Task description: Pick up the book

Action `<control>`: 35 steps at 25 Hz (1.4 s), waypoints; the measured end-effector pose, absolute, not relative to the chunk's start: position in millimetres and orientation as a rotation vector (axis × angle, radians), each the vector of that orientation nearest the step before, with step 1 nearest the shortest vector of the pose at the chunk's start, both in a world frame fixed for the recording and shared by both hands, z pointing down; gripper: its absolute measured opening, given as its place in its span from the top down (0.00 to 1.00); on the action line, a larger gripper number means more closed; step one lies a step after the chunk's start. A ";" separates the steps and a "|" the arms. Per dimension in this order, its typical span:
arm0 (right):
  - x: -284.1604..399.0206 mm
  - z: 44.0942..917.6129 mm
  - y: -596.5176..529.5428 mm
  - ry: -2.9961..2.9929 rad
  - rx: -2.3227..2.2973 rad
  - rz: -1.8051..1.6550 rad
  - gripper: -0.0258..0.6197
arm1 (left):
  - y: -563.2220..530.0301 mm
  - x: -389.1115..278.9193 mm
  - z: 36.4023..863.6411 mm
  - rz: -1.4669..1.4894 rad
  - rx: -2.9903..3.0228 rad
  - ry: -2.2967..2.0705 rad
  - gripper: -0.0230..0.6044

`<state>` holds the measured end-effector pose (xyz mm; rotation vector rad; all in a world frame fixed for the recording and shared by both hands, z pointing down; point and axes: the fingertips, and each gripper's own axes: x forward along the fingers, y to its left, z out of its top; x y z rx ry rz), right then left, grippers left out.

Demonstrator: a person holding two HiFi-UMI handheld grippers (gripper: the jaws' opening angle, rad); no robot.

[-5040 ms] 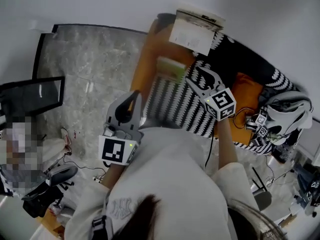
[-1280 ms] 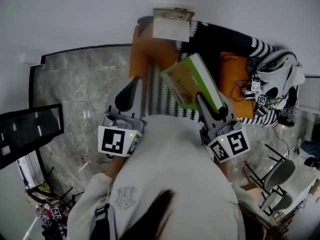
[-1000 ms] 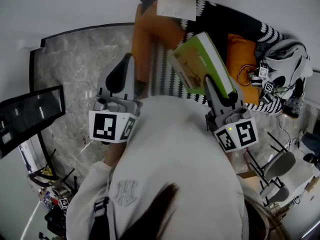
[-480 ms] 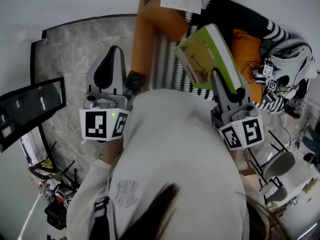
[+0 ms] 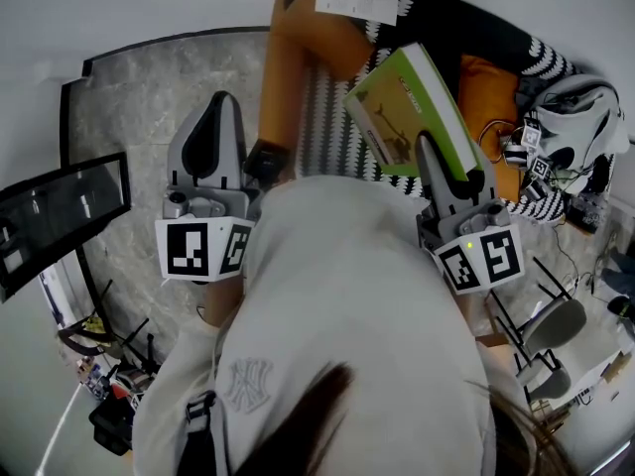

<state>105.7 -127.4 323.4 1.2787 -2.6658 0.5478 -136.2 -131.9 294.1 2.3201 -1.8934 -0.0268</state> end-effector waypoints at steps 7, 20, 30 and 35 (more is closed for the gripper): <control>107.3 325.1 -128.6 -2.669 1.271 0.559 0.73 | -131.3 -134.5 293.9 -0.022 2.321 -1.898 0.95; 99.5 321.0 -129.7 -2.698 1.244 0.565 0.73 | -131.7 -122.5 288.8 0.088 2.416 -1.918 0.95; 94.5 321.3 -130.5 -2.726 1.198 0.571 0.73 | -134.0 -115.4 291.3 0.069 2.404 -1.920 0.95; 94.6 321.5 -131.1 -2.725 1.195 0.574 0.73 | -135.0 -113.7 291.9 0.064 2.403 -1.914 0.95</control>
